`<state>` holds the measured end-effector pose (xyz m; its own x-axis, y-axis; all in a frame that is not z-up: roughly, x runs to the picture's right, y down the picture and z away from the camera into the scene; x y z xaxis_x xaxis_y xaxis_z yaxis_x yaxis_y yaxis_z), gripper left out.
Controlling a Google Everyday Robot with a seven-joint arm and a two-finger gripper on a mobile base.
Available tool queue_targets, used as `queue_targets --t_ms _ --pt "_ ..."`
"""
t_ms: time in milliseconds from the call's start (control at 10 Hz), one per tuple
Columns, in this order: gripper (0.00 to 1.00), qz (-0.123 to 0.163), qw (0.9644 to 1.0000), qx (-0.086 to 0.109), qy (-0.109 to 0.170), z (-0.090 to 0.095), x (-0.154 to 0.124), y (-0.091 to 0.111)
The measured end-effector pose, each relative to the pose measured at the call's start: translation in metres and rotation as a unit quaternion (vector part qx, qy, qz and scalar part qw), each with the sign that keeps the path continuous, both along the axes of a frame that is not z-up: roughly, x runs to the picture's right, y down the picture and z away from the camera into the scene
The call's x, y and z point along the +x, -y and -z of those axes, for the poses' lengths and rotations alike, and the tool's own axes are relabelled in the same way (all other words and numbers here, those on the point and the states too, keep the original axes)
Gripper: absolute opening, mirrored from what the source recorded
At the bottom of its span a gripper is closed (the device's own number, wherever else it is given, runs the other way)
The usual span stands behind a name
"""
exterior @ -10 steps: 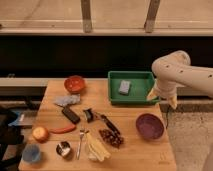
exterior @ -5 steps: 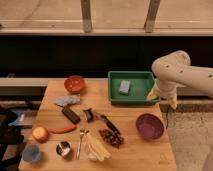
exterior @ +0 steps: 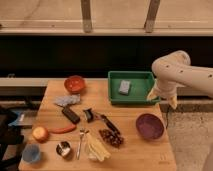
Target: Place sponge in metal cup
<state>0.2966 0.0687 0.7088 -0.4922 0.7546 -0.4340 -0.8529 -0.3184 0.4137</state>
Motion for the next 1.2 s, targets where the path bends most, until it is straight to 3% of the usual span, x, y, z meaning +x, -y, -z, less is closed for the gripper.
queue_targets --t_ms 500,700,900,1200 --pt "0.78 0.002 1.0 0.001 -0.001 0.0 0.0 0.001" --pt "0.78 0.024 0.9995 0.021 -0.008 -0.005 -0.006 0.008" --pt "0.78 0.04 0.9984 0.041 -0.004 -0.022 -0.025 0.026" --pt "0.78 0.057 0.9959 0.069 0.018 -0.047 -0.055 0.056"
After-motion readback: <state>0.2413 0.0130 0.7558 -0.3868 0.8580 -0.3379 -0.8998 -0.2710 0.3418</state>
